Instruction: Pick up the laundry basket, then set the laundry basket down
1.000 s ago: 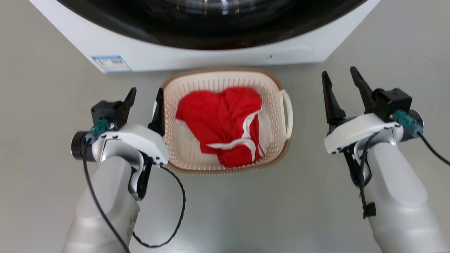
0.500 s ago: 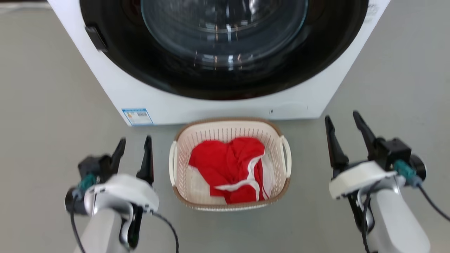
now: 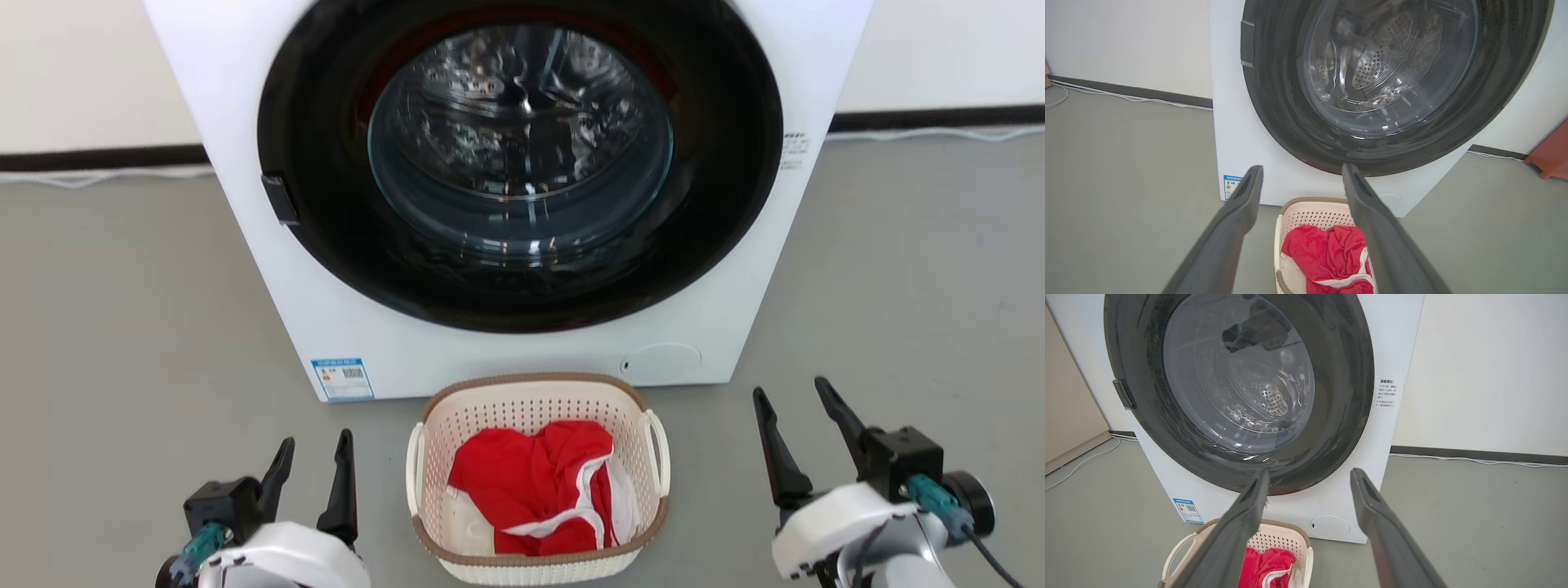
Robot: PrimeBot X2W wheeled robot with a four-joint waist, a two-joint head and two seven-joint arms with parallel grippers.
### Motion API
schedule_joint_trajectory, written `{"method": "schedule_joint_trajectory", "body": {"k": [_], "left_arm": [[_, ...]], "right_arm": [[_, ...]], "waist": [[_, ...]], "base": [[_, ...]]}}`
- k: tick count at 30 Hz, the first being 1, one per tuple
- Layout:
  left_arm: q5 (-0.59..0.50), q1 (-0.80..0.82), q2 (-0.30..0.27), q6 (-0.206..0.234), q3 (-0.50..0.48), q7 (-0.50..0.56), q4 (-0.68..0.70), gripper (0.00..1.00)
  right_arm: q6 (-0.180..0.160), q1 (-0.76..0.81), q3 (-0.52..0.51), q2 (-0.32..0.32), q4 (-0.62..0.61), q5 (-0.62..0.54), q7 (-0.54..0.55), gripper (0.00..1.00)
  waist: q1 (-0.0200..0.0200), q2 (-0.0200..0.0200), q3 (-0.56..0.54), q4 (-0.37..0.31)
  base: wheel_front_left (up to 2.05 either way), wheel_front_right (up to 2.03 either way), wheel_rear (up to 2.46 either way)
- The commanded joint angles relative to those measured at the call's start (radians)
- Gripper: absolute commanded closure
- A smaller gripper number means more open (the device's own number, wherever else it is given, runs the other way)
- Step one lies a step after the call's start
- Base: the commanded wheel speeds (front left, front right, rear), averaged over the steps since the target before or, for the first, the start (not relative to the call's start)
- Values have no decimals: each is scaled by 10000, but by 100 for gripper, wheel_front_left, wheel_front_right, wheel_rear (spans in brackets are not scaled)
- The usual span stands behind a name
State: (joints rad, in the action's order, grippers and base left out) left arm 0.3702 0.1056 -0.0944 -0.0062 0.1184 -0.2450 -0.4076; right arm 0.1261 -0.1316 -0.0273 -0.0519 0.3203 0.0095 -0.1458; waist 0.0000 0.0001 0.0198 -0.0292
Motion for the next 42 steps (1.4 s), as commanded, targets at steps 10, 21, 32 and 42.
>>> {"method": "schedule_joint_trajectory", "body": {"k": [10,21,32,42], "left_arm": [[114,-449,-228,405,-316,380,1257,0],[489,-975,22,442,-94,644,748,100],[1578,-906,60,288,-282,898,850,100],[2469,-832,92,162,-444,1114,917,100]], "right_arm": [[46,882,71,17,-1527,88,720,0],[0,1373,-330,52,-841,602,881,100],[4,1318,-327,49,-886,2031,997,100],[7,1241,-357,47,-889,3183,1114,100]], "waist": [[0,-1,-504,40],[8,-1,-599,41],[0,-1,-555,64],[0,-1,-523,83]], "base": [[0,0,0],[0,0,0],[0,0,0],[0,0,0]]}}
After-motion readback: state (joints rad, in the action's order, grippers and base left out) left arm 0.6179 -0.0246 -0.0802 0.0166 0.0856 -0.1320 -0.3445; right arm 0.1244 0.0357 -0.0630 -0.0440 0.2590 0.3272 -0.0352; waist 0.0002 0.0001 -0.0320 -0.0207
